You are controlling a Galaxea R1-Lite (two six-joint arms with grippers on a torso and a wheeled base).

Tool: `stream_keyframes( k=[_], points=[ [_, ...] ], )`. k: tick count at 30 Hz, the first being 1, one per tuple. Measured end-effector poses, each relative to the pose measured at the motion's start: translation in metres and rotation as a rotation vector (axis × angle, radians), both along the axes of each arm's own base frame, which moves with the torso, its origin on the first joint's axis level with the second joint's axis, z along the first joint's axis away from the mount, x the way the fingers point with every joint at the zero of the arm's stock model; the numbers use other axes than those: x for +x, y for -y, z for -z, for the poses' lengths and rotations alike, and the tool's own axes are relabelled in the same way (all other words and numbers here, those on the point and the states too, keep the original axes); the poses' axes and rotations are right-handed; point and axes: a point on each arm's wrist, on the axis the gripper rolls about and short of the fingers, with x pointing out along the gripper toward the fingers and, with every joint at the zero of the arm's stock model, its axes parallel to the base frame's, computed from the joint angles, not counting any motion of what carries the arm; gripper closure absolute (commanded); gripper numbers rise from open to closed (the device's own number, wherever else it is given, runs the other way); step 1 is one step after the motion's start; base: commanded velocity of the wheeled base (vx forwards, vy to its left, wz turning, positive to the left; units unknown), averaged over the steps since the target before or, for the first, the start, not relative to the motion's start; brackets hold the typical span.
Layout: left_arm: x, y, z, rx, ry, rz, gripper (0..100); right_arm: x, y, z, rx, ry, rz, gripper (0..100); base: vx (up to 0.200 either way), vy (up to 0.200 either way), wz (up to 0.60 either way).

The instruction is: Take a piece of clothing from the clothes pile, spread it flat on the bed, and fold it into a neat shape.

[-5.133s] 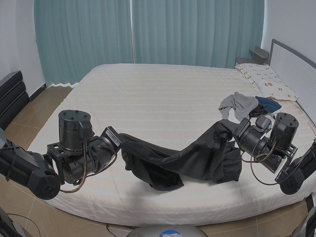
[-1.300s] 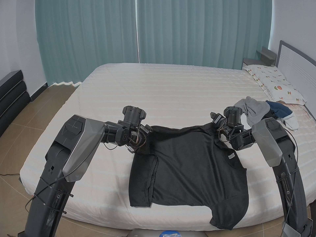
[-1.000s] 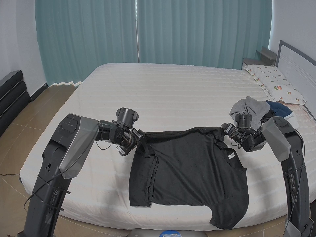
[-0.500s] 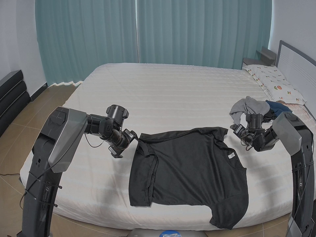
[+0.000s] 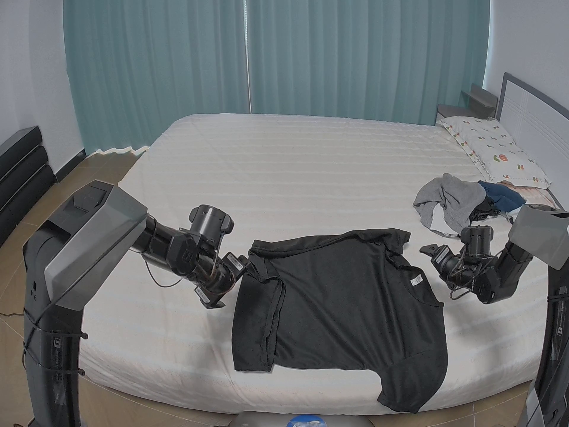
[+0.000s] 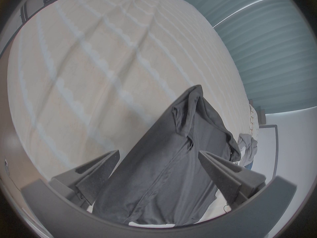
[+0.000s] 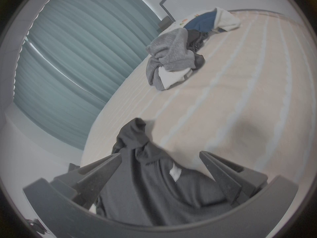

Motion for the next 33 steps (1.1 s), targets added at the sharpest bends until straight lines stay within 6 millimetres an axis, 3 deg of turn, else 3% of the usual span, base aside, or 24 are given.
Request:
stream_keyframes(
  k=[8, 11, 18, 24, 33],
  points=[
    [-0.05, 0.027, 0.004, -0.039, 0.084, 0.052, 0, -0.062, -0.005, -0.01, 0.172, 0.032, -0.095, 0, 0.0, 0.0, 0.0],
    [-0.066, 0.036, 0.005, -0.036, 0.086, 0.071, 0, -0.075, -0.006, -0.01, 0.203, 0.019, -0.115, 0, 0.0, 0.0, 0.0],
    [-0.077, 0.045, 0.0, 0.03, 0.131, 0.108, 0, -0.087, -0.007, -0.006, 0.208, -0.014, -0.118, 0, 0.0, 0.0, 0.0],
    [-0.084, 0.065, -0.002, 0.126, 0.169, 0.206, 0, -0.092, -0.009, -0.004, 0.207, -0.032, -0.123, 0, 0.0, 0.0, 0.0],
    [-0.084, 0.087, 0.01, 0.43, 0.153, 0.331, 0, -0.095, -0.01, 0.002, 0.176, -0.05, -0.143, 0, 0.0, 0.0, 0.0]
  ],
)
